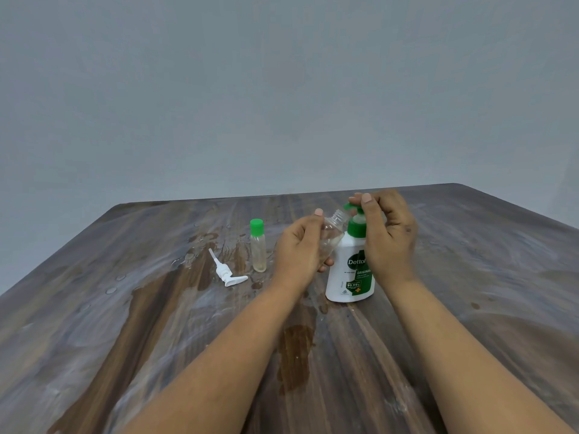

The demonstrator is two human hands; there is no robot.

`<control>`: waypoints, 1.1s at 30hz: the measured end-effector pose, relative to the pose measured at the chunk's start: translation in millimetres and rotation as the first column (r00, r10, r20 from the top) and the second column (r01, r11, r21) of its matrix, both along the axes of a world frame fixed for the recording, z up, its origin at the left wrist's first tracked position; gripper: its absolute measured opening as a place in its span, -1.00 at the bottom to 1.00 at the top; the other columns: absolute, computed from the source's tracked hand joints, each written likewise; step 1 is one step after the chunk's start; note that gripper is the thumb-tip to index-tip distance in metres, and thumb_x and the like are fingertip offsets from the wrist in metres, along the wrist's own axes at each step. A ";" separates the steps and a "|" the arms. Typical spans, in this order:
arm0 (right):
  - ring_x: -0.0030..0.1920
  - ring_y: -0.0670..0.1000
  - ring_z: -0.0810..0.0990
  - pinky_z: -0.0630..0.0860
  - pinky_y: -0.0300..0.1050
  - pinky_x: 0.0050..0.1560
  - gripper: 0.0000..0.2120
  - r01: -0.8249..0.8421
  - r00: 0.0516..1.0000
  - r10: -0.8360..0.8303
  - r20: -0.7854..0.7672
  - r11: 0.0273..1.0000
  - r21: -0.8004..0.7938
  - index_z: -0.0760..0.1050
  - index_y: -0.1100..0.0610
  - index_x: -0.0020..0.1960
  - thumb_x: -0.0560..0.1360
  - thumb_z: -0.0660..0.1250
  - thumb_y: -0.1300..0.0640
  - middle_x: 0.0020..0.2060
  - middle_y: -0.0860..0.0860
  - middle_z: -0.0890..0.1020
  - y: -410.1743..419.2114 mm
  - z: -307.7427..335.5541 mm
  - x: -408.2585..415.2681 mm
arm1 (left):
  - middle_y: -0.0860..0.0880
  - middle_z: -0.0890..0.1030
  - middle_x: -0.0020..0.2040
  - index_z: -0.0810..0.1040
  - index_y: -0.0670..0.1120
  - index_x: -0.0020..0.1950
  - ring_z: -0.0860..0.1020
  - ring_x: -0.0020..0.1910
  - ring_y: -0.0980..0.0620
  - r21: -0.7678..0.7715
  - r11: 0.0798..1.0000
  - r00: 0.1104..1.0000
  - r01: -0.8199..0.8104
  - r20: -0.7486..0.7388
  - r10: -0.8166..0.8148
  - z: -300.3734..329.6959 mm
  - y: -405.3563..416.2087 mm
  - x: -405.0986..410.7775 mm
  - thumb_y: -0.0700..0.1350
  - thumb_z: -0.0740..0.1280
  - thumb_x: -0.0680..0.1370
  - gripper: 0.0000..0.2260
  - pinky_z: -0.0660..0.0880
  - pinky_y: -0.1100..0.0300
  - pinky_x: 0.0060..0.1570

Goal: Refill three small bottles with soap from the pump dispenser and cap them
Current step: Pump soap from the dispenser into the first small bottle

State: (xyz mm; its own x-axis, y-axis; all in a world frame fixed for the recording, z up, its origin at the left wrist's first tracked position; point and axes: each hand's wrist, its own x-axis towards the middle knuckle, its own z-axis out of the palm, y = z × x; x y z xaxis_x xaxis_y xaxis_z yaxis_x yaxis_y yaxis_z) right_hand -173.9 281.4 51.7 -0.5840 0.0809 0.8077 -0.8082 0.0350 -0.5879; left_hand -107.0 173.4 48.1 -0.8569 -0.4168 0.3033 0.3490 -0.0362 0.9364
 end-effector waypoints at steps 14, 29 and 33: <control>-0.09 -0.07 0.57 0.47 -0.18 -0.05 -0.78 -0.005 1.000 0.005 -0.019 1.000 -0.001 0.58 -0.01 -0.15 0.60 0.24 0.16 -0.19 0.06 0.61 0.0 2.0 0.6 | -0.14 0.70 -0.13 0.58 0.01 -0.22 0.51 -0.54 0.01 -0.010 1.000 1.000 -0.001 0.005 0.001 -0.2 0.1 0.6 0.06 0.21 0.65 -0.70 0.35 0.31 -0.59; -0.11 -0.09 0.57 0.45 -0.25 -0.08 -0.79 -0.004 1.000 0.004 -0.026 1.000 -0.010 0.60 0.05 -0.16 0.58 0.23 0.10 -0.21 -0.01 0.60 0.0 -0.6 -0.6 | -0.12 0.70 -0.16 0.61 0.10 -0.31 0.51 -0.55 0.04 0.008 1.000 1.000 0.017 -0.013 -0.017 -0.7 -1.0 -0.6 0.07 0.21 0.65 -0.64 0.34 0.31 -0.60; -0.08 -0.11 0.58 0.46 -0.26 -0.05 -0.79 -0.010 1.000 0.010 -0.023 1.000 -0.015 0.62 0.05 -0.13 0.59 0.23 0.13 -0.18 -0.02 0.61 -0.8 -1.3 -1.3 | -0.09 0.71 -0.15 0.58 -0.03 -0.19 0.51 -0.55 0.03 -0.003 1.000 1.000 0.017 -0.004 -0.017 -2.1 -1.8 -2.1 0.07 0.21 0.65 -0.69 0.34 0.31 -0.59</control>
State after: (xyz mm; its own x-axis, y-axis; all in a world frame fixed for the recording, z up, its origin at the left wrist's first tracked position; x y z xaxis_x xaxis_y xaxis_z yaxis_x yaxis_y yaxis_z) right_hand -175.2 280.6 50.4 -0.5659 0.0873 0.8198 -0.8219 0.0185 -0.5693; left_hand -109.1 171.5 46.0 -0.8626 -0.4015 0.3076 0.3519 -0.0395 0.9352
